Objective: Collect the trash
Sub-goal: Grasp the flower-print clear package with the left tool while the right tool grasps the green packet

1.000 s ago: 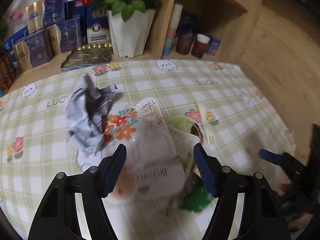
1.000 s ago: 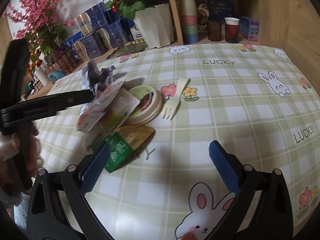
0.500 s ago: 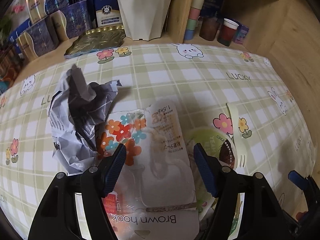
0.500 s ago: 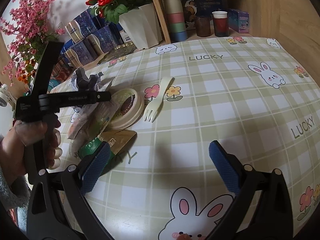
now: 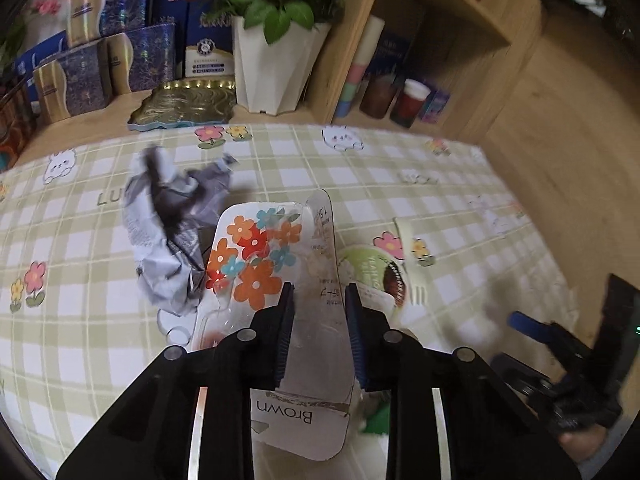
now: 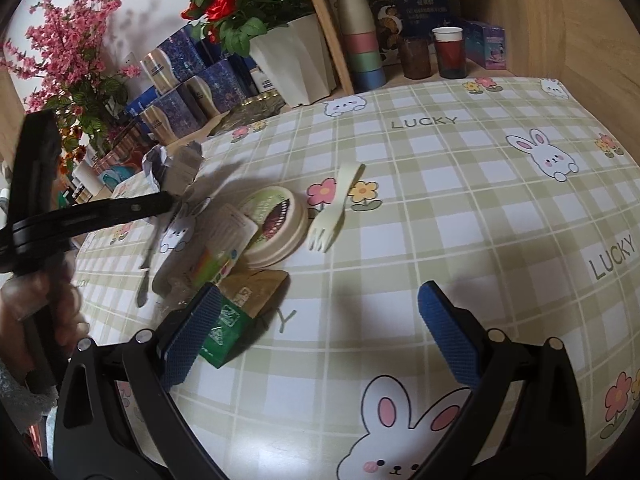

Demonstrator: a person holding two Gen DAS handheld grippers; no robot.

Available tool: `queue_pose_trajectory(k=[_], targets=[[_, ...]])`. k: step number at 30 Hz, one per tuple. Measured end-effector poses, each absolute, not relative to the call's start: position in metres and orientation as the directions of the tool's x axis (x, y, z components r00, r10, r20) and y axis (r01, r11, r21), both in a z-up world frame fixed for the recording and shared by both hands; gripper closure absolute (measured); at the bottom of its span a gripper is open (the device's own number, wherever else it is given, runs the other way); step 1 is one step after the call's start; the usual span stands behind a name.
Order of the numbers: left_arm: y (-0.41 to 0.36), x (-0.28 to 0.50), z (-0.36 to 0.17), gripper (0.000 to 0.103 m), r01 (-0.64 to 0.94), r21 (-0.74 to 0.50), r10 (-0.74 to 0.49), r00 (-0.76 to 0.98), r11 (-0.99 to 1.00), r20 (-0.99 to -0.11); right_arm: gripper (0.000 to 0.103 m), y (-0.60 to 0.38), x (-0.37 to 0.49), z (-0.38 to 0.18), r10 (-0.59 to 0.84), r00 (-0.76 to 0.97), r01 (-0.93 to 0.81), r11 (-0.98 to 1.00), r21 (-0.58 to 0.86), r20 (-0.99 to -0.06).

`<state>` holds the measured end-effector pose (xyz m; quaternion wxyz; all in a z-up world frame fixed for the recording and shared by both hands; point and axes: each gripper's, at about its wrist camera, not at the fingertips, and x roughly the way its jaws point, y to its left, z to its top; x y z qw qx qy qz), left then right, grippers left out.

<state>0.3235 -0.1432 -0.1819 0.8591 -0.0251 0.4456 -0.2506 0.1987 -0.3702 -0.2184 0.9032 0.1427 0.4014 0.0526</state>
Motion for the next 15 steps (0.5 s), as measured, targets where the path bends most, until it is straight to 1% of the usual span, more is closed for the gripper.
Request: queue_pose_trajectory(k=[4, 9, 15], targets=[[-0.120, 0.307, -0.168, 0.078, 0.395, -0.331, -0.500, 0.480, 0.857, -0.721, 0.006, -0.361, 0.202, -0.219, 0.224, 0.658, 0.002, 0.954, 0.300, -0.719], [-0.094, 0.286, -0.155, 0.078, 0.381, -0.373, -0.528, 0.500, 0.846, -0.686, 0.006, -0.343, 0.203, -0.223, 0.254, 0.637, -0.021, 0.950, 0.313, -0.728], [-0.071, 0.263, -0.154, 0.078, 0.364, -0.371, -0.517, 0.527, 0.854, -0.675, 0.006, -0.312, 0.214, -0.235, 0.292, 0.596, -0.016, 0.936, 0.352, -0.748]])
